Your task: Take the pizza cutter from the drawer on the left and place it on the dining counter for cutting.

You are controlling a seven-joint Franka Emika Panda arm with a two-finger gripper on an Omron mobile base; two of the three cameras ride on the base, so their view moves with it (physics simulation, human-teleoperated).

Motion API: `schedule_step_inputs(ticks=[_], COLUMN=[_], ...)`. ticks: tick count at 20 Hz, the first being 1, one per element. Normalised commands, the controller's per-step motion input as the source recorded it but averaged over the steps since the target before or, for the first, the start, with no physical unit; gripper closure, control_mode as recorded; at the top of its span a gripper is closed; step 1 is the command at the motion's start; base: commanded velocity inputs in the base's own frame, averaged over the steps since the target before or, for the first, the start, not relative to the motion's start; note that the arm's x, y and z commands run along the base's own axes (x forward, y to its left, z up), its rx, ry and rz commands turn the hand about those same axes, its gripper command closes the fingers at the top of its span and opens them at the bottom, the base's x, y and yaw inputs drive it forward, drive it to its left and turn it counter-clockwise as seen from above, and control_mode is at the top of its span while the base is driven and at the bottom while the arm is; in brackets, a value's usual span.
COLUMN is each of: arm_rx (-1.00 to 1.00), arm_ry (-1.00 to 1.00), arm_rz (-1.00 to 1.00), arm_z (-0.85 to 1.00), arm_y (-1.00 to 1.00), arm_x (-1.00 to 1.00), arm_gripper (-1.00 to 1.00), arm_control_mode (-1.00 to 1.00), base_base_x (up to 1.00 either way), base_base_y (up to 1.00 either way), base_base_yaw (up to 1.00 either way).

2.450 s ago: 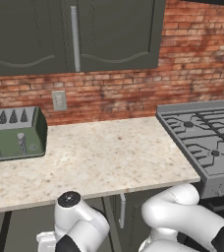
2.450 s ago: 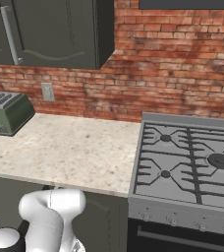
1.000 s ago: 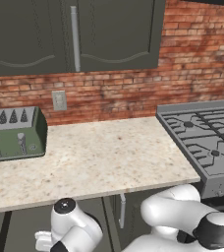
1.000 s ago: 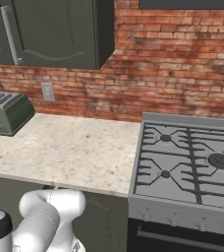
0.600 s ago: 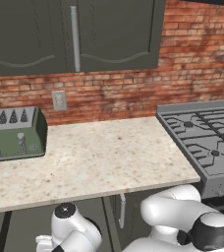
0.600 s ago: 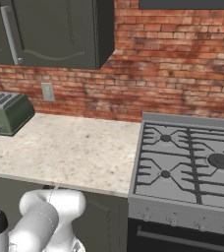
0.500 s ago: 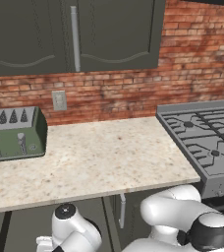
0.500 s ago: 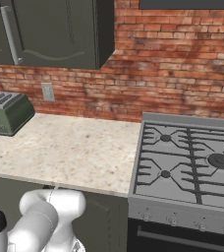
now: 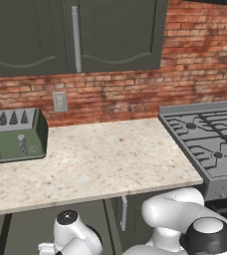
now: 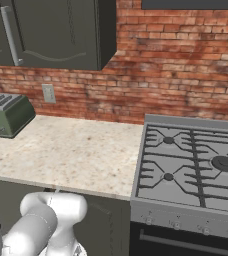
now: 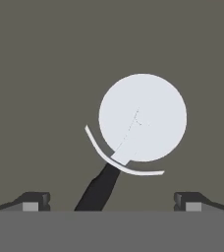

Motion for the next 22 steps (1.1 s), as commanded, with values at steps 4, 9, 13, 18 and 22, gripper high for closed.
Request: schedule_step_inputs(ticks=[4, 9, 13, 18, 22], arm_rx=[0.00, 0.00, 0.00, 0.00, 0.00], arm_ry=[0.01, 0.00, 0.00, 0.00, 0.02], arm_rz=[0.00, 0.00, 0.00, 0.00, 0.00], arm_z=[-0.23, -0.13, -0.08, -0.11, -0.16], arm_y=[0.02, 0.03, 0.00, 0.00, 0.05], arm_x=[0.00, 0.00, 0.00, -0.04, -0.14], arm_gripper=[-1.00, -1.00, -1.00, -1.00, -1.00], arm_control_mode=[-1.00, -1.00, -1.00, -1.00, -1.00], base_base_x=[0.00, 0.00, 0.00, 0.00, 0.00], base_base_y=[0.00, 0.00, 0.00, 0.00, 0.00], base_base_yaw=[0.00, 0.00, 0.00, 0.00, 0.00])
